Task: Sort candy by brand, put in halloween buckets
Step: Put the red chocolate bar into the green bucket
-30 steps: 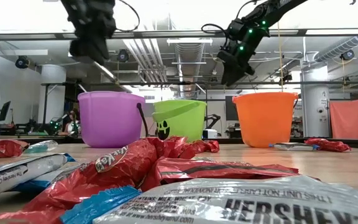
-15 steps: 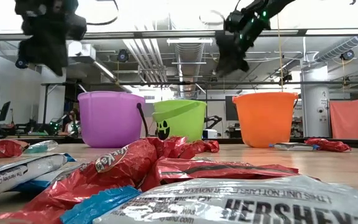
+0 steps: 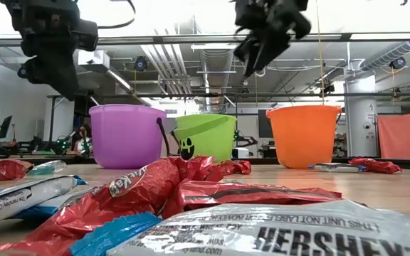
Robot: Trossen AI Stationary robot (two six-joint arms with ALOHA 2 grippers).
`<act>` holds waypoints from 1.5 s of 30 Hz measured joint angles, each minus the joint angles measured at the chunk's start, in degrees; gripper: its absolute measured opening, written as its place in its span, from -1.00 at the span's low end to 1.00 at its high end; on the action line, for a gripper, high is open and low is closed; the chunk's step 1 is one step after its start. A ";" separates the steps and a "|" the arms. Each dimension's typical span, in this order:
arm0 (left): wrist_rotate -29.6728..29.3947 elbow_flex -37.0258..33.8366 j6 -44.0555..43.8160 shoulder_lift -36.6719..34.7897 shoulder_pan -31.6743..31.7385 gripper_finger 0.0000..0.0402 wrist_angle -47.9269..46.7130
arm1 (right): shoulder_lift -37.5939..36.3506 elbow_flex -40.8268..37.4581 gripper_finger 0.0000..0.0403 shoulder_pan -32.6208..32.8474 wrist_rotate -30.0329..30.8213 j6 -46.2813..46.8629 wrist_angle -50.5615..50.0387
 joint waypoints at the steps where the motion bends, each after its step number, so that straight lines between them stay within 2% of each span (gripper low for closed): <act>1: 0.16 0.10 -0.03 -0.02 -0.13 -0.38 -0.78 | 0.85 -0.84 -0.21 1.03 0.64 -0.63 1.88; 6: 3.93 0.13 -0.93 -0.31 -1.85 -0.38 -3.08 | 5.55 -2.60 -0.25 5.47 2.07 -3.63 7.28; 12: 4.20 0.15 -5.49 -0.57 -6.04 -0.38 -3.40 | 12.40 -2.69 -0.30 10.35 2.35 -6.87 10.19; 17: 4.20 0.17 -10.47 -0.49 -10.17 -0.38 -3.43 | 18.93 -2.71 -0.30 13.45 9.04 -6.64 12.70; 22: 4.17 0.20 -14.67 -0.40 -13.08 -0.38 -3.43 | 23.22 -2.71 -0.30 13.88 16.31 -2.43 16.67; 25: 4.17 0.20 -16.14 -0.40 -14.38 -0.38 -3.43 | 24.65 -2.68 -0.30 13.87 16.88 -2.18 17.26; 29: 4.15 0.20 -16.20 -0.13 -15.43 -0.38 -3.48 | 25.25 -2.62 -0.41 13.87 16.75 -4.08 17.45; 37: 4.04 0.20 -15.80 -0.03 -15.89 -0.39 -4.08 | 23.80 -2.78 -0.89 14.26 14.85 -3.92 16.49; 45: 2.67 0.20 -12.48 -0.03 -15.91 -0.39 -4.34 | 14.26 -1.72 -0.90 14.24 13.75 3.60 12.26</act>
